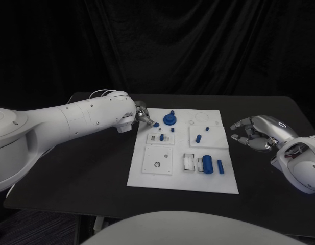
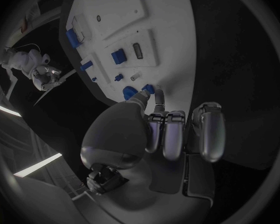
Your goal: Assemble the parts on the task board
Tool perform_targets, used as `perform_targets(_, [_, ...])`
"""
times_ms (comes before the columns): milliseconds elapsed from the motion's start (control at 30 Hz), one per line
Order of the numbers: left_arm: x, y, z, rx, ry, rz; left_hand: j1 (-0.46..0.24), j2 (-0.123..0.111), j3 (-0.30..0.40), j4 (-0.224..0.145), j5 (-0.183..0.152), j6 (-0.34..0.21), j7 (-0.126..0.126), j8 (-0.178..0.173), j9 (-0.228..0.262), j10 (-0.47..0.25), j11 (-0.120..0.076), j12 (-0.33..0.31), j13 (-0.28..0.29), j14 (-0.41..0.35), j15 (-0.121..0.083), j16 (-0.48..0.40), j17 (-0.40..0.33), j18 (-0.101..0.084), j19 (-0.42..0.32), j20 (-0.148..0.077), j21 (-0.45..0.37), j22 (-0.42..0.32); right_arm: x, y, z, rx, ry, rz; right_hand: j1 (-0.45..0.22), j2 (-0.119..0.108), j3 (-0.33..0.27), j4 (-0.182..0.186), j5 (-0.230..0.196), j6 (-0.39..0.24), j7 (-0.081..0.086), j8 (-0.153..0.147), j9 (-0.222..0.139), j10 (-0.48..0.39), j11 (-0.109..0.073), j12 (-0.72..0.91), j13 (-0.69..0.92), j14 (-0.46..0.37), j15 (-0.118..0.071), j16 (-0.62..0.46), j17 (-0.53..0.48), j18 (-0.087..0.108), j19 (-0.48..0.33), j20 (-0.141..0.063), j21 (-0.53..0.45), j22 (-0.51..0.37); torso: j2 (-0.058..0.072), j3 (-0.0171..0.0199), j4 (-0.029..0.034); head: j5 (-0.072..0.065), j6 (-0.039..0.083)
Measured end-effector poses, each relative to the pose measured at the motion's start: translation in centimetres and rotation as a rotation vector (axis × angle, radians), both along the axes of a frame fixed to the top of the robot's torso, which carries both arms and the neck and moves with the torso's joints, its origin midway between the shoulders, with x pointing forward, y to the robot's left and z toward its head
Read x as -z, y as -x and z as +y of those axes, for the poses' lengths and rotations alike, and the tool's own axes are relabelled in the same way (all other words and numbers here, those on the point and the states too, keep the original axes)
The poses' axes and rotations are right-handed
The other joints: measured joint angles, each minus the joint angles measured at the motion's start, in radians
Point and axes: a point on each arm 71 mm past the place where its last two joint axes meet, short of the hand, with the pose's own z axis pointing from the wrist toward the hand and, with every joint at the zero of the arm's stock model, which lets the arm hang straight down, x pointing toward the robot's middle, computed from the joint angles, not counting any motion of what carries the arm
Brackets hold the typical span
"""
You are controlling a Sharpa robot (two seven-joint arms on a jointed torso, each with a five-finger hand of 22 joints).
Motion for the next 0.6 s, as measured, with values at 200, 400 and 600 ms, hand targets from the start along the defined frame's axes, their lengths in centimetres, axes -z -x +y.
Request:
perform_targets(200, [-1.0, 0.7, 0.7, 0.043, 0.094, -0.141, 0.055, -0.023, 0.039, -0.039, 0.005, -0.051, 0.025, -0.051, -0.041, 0.002, 0.024, 0.000, 0.000, 0.004, 0.022, 0.000, 0.000, 0.000, -0.004, 0.015, -0.047, 0.000, -0.1, 0.2, -0.4, 0.007, 0.001, 0.001, 0.000, 0.000, 0.000, 0.000, 0.000, 0.000, 0.000, 0.000, 0.000, 0.000, 0.000, 0.000, 0.000, 0.000, 0.000, 0.000, 0.000, 0.000, 0.000, 0.000, 0.000, 0.000, 0.000, -0.0001, -0.0004, -0.005, 0.000])
perform_targets(400, [-2.2, 1.1, 0.8, 0.153, 0.105, -0.327, 0.134, -0.071, 0.084, -0.084, -0.105, -0.088, 0.063, -0.147, -0.178, 0.000, 0.050, 0.000, 0.000, 0.002, 0.045, 0.000, 0.000, 0.000, 0.001, 0.043, -0.003, 0.000, -0.1, 0.2, -0.6, 0.010, 0.002, 0.001, 0.000, 0.000, 0.000, 0.000, 0.000, 0.000, 0.000, 0.000, -0.001, 0.000, 0.000, 0.000, 0.000, 0.000, 0.000, 0.000, 0.000, 0.000, 0.000, 0.000, 0.000, 0.000, 0.000, -0.0001, -0.0006, -0.003, 0.000])
perform_targets(600, [-2.3, 1.3, 0.0, 0.271, 0.062, -0.427, 0.157, -0.094, 0.092, -0.092, -0.105, -0.124, 0.077, -0.248, -0.339, 0.000, 0.057, 0.000, 0.000, 0.004, 0.050, 0.000, 0.000, 0.000, 0.004, 0.047, 0.029, 0.000, -0.1, 0.1, -0.3, 0.006, 0.001, 0.000, 0.004, -0.004, 0.000, 0.000, 0.000, 0.000, 0.000, 0.000, -0.001, 0.000, 0.000, 0.000, 0.000, 0.000, 0.000, 0.000, 0.000, 0.000, 0.000, 0.000, 0.000, 0.000, -0.001, -0.0001, 0.0007, -0.002, 0.000])
